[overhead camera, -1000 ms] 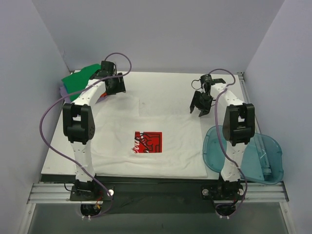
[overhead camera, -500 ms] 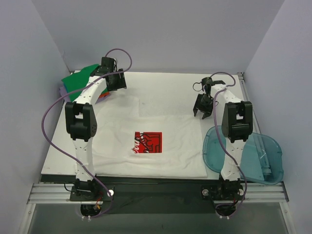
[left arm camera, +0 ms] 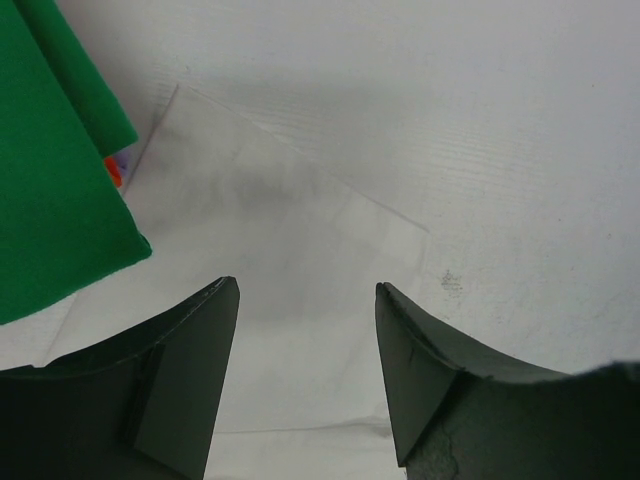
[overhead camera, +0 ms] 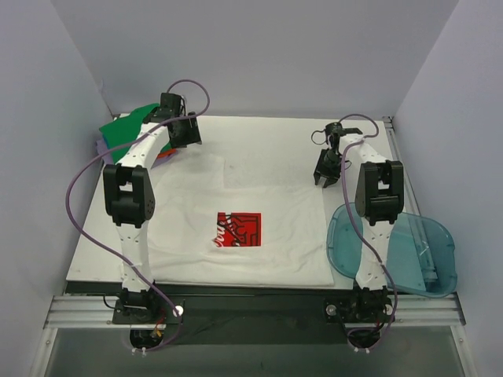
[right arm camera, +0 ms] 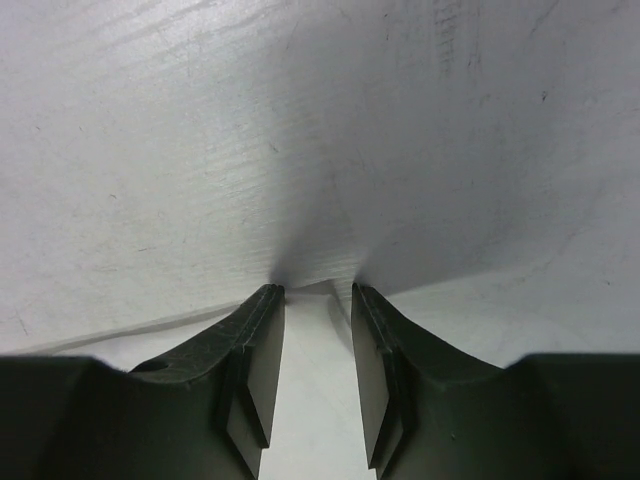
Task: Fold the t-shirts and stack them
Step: Grap the side of the flattened tshirt furthest away from the robot with both arms
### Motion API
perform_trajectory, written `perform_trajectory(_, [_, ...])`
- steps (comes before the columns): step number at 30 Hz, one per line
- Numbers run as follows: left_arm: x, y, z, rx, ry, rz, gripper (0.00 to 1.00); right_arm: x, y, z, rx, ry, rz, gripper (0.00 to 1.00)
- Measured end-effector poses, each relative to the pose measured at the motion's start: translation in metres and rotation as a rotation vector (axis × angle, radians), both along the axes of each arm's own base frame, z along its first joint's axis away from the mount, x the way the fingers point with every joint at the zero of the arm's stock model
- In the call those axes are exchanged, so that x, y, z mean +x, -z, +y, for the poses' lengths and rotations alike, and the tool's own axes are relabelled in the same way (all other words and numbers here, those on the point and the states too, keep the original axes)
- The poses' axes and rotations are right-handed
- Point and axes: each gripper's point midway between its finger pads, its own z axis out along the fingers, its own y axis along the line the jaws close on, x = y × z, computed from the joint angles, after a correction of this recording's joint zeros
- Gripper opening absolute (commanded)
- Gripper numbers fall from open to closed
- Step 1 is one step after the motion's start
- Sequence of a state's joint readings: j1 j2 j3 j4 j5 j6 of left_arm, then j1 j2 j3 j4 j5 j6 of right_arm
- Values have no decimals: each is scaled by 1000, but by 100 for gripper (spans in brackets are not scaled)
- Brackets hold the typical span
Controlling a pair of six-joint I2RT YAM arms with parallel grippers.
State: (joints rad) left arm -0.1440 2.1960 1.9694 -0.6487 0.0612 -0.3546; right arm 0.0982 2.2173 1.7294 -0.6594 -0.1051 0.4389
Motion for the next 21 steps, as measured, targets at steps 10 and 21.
perform_trajectory(10, [3,3,0,2,1,5,67,-3,2,0,26,-8,4,0])
perform_trajectory(21, [35,34,-5,23,40,3,67,-9,1,-16,38,50,14,0])
